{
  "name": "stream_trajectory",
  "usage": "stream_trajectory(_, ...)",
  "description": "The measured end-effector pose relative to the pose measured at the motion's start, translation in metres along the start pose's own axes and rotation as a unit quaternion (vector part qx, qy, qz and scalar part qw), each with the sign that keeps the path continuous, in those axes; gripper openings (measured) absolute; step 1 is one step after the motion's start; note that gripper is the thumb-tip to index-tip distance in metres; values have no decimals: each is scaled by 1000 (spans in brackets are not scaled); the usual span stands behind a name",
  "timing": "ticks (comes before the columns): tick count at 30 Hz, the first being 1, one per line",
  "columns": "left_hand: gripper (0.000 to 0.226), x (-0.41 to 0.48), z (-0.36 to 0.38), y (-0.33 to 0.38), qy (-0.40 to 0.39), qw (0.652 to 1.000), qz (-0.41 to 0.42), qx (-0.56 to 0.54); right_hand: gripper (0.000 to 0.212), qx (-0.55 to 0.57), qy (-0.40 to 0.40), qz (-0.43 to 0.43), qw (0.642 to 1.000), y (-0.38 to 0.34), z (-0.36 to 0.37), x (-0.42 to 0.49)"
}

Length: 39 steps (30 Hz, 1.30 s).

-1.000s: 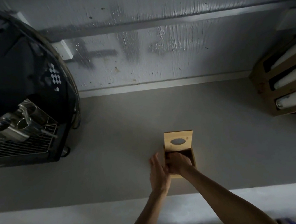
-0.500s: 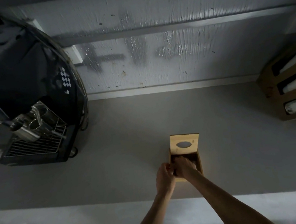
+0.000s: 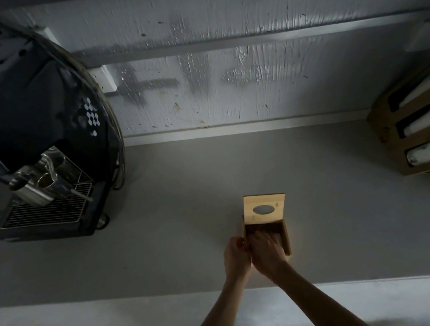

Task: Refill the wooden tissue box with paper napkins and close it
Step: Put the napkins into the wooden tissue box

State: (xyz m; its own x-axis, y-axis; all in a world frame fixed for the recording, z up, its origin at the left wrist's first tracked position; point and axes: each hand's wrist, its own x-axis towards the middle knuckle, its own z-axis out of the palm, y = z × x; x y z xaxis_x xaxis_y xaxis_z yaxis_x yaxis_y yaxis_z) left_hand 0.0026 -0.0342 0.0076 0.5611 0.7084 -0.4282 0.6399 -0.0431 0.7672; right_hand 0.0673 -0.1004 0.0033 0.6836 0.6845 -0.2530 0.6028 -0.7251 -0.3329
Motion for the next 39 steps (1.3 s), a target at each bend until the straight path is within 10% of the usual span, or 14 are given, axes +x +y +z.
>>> stream_trajectory(13, 11, 2, 5, -5, 2, 1000, -3, -22, 32, -122, -62, -124, 983, 19, -6, -17)
stream_trajectory(20, 20, 14, -2, 1, -60, 997, -36, -44, 33, 204, 248, 56, 945, 58, -17, -42)
stream_trajectory(26, 29, 23, 3, 4, -134, 991, 2, 0, 31, 323, 82, 114, 936, 91, -4, -17)
stream_trajectory(39, 36, 19, 0, 0, -105, 995, 2, 2, 24, 370, 114, 161, 908, 68, 3, -23)
